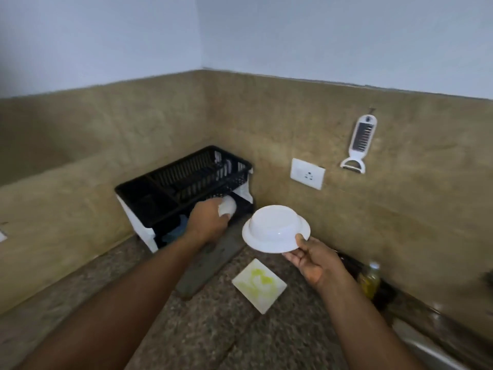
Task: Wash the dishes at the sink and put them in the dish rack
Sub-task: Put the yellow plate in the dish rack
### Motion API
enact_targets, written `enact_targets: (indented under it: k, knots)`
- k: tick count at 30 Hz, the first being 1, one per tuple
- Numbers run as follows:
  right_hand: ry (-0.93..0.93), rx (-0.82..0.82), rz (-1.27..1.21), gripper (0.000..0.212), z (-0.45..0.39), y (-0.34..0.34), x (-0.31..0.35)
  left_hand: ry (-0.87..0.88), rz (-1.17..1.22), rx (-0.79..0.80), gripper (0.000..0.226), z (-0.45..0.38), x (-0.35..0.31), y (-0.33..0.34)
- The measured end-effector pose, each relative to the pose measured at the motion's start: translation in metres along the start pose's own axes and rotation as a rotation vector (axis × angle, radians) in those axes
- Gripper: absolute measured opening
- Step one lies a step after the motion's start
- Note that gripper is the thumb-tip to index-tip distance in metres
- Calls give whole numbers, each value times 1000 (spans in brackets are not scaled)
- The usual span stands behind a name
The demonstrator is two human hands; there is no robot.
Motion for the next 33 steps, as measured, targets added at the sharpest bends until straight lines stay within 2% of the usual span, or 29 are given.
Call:
enact_targets:
  k: [4,7,9,14,16,20,27,33]
  knots:
    - [-19,64,40,45,-63,84,-12,-9,-130,-71,61,-55,60,-41]
    - [-38,90,61,43,-106,141,-19,-66,-182,-42,64,-92,96,-54]
    - [-50,86,71,42,-133,176,-24,-112,-210,33,79,-117,123,-52]
    - [-80,48,93,40,-201,245,-30,-143,-196,259,135,-173,167,-43]
    - [-95,30,100,43,-225,261,-31,-172,-182,353,144,-182,173,-42]
    - [-115,-3,118,46,-277,295,-33,-205,-314,505,138,-196,178,-35]
    - [-125,-61,176,49,-350,331,-50,-216,-342,525,136,-206,185,-25]
    - [-133,-57,187,45,-377,340,-50,-236,-378,551,139,-216,186,-21]
Point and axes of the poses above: each hand's wrist, its own z-axis away from the middle knuckle, its own y-axis out of the palm, x = y × z, the point moved 4 cm from there along -z, towards the middle knuckle, and after that the axes turned 1 degree about -y, right-handed, at the moved point
